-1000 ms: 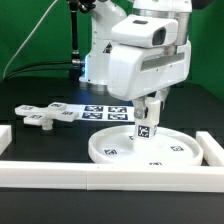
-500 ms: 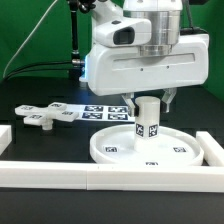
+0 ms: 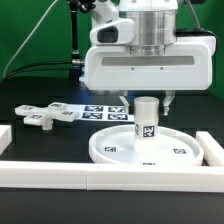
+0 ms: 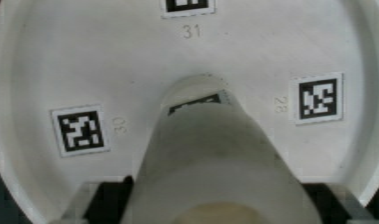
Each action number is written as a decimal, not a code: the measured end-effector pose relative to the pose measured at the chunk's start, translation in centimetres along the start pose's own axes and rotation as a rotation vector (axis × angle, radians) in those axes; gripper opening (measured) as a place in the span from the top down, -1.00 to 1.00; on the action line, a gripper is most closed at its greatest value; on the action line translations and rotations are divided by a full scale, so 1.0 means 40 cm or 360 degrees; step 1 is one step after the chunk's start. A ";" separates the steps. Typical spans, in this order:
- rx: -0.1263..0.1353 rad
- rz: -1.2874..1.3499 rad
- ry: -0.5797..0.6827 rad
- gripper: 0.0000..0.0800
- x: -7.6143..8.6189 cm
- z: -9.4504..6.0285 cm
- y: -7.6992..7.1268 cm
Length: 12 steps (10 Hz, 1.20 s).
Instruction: Assemble round table
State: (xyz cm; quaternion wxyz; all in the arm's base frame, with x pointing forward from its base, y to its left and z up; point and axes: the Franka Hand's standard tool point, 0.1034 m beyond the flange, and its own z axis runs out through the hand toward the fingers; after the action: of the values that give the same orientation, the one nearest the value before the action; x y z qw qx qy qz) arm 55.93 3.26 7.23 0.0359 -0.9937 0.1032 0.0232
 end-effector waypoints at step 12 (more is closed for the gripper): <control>0.0102 0.1707 -0.0052 -0.02 0.000 0.001 -0.010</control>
Offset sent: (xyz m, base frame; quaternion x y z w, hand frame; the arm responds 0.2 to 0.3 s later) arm -0.0119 0.0015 -0.0123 0.0177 -0.0294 0.4060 0.9132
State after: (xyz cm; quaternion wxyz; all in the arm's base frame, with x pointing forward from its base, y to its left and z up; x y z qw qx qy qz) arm 56.02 3.68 7.20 0.0511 -0.7994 0.5964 0.0505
